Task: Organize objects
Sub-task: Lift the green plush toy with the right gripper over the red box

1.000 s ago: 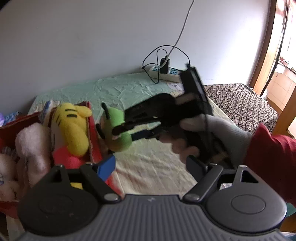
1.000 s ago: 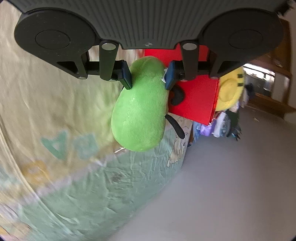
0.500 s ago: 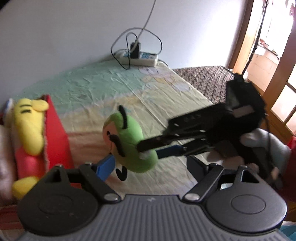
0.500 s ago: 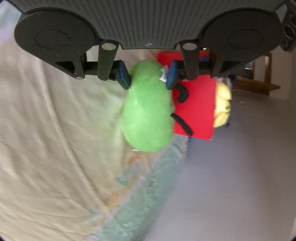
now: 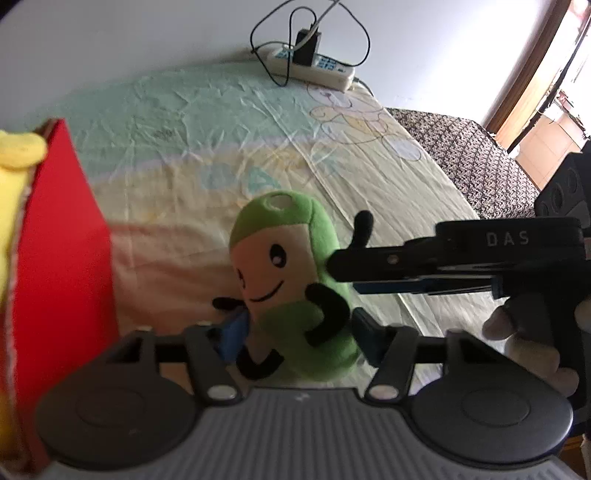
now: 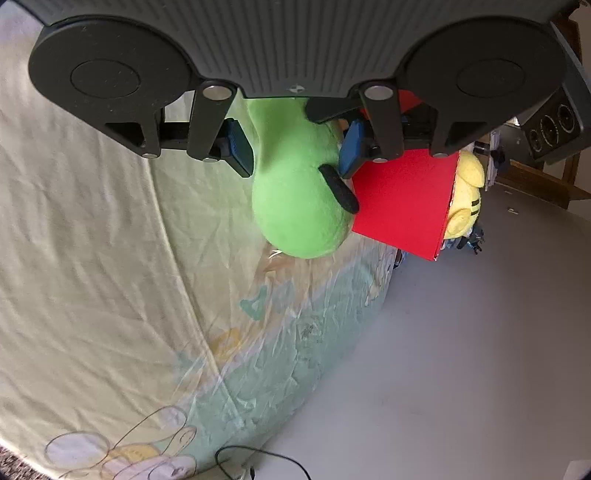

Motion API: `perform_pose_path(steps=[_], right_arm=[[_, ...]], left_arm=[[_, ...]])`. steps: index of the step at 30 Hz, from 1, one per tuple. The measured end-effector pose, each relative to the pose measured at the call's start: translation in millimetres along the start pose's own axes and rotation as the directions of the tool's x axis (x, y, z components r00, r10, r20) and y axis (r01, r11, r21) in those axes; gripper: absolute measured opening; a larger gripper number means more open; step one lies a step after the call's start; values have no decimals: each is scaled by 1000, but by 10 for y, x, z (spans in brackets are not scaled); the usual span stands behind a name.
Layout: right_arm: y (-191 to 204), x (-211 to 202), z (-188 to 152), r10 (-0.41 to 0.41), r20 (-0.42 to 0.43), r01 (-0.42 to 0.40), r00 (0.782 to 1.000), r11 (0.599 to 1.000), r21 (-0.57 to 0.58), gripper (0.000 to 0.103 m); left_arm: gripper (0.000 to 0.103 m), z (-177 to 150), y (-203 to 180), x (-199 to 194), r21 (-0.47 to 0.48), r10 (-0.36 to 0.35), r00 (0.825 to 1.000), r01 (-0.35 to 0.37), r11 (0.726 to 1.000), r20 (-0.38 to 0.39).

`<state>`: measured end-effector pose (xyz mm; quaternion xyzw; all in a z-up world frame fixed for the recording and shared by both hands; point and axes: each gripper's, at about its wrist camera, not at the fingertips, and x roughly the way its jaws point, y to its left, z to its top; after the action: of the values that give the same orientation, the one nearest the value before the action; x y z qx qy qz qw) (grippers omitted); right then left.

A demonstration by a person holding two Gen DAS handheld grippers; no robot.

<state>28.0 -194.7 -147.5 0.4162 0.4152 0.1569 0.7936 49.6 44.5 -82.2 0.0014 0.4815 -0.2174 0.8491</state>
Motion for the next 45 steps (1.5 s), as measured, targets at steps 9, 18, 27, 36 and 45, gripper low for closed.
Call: perform_pose_path(steps=[9, 18, 27, 36, 45], right_arm=[[-88, 130, 42, 56, -25, -54, 998, 996, 69, 48], [57, -95, -123, 31, -41, -30, 999, 999, 21, 46], [269, -343, -422, 49, -43, -50, 998, 999, -20, 46], [691, -415, -741, 66, -48, -70, 997, 994, -88, 46], [1367, -279, -1076, 83, 29, -77, 996, 985, -156, 46]], left_arm=[[60, 60, 28, 67, -23, -30, 1000, 30, 999, -10], [60, -46, -112, -76, 36, -42, 999, 43, 998, -20], [60, -333, -311, -451, 118, -31, 999, 27, 993, 26], [59, -629, -253, -934, 167, -34, 994, 16, 986, 108], [59, -774, 205, -1548, 215, -91, 974, 45, 976, 208]])
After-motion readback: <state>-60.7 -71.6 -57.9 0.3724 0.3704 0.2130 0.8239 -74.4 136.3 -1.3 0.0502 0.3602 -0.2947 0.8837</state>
